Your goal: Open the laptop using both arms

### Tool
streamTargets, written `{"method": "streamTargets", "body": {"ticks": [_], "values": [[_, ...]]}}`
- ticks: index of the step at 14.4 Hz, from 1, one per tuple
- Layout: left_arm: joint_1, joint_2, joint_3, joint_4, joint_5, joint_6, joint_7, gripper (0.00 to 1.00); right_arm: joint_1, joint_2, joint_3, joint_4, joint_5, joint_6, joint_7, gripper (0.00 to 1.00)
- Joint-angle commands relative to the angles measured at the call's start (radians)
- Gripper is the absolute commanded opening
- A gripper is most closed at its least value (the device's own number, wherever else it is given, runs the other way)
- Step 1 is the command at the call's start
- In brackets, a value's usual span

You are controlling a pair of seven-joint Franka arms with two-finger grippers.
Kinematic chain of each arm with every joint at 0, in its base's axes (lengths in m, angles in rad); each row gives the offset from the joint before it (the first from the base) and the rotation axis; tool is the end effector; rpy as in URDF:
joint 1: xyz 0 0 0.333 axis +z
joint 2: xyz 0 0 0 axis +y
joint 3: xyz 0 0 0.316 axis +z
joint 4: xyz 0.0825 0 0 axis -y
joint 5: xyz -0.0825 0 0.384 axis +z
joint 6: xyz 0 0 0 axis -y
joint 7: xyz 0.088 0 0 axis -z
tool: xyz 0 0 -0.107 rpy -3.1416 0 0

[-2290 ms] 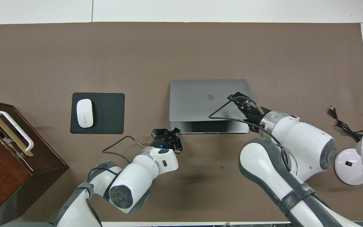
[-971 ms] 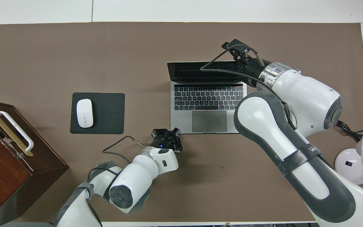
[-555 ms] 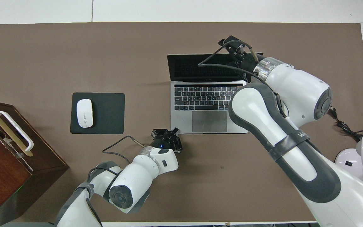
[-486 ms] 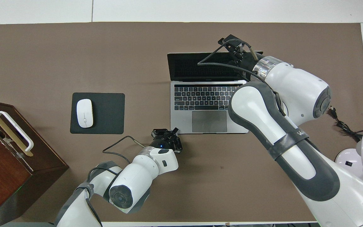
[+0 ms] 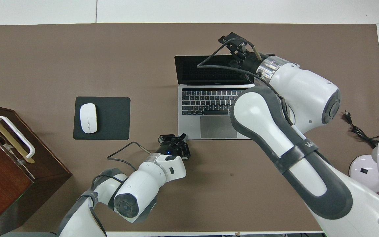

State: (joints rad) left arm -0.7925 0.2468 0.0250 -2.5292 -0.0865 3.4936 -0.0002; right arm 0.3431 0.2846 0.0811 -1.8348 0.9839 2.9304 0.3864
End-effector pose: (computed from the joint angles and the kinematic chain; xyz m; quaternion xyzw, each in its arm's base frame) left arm 0.3726 -0.3451 0.2673 0.8831 -0.3114 0.3264 0.1292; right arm 0.6268 0.2197 0.4485 -0.8132 0.3752 -0.2050 0.3948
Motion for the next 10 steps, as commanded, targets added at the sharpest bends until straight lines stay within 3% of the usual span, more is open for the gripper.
{"method": "streamTargets", "body": {"ticks": [1, 3, 5, 8, 10], "values": [[-0.022, 0.058, 0.018, 0.013, -0.022, 0.012, 0.016, 0.00, 0.048, -0.096, 0.002, -0.027, 0.041, 0.015, 0.072, 1.00], [-0.022, 0.058, 0.016, 0.013, -0.022, 0.012, 0.017, 0.00, 0.083, -0.131, 0.005, -0.027, 0.041, 0.026, 0.120, 1.00], [-0.022, 0.058, 0.016, 0.017, -0.024, 0.012, 0.016, 0.00, 0.112, -0.114, -0.001, 0.017, 0.007, 0.096, 0.089, 1.00], [-0.013, 0.043, 0.018, 0.021, -0.035, 0.012, 0.014, 0.00, 0.056, -0.064, -0.001, 0.222, -0.075, 0.099, -0.042, 1.00], [-0.013, 0.029, 0.018, 0.021, -0.052, 0.012, 0.008, 0.00, -0.022, -0.035, -0.001, 0.351, -0.152, 0.037, -0.081, 1.00]]}}
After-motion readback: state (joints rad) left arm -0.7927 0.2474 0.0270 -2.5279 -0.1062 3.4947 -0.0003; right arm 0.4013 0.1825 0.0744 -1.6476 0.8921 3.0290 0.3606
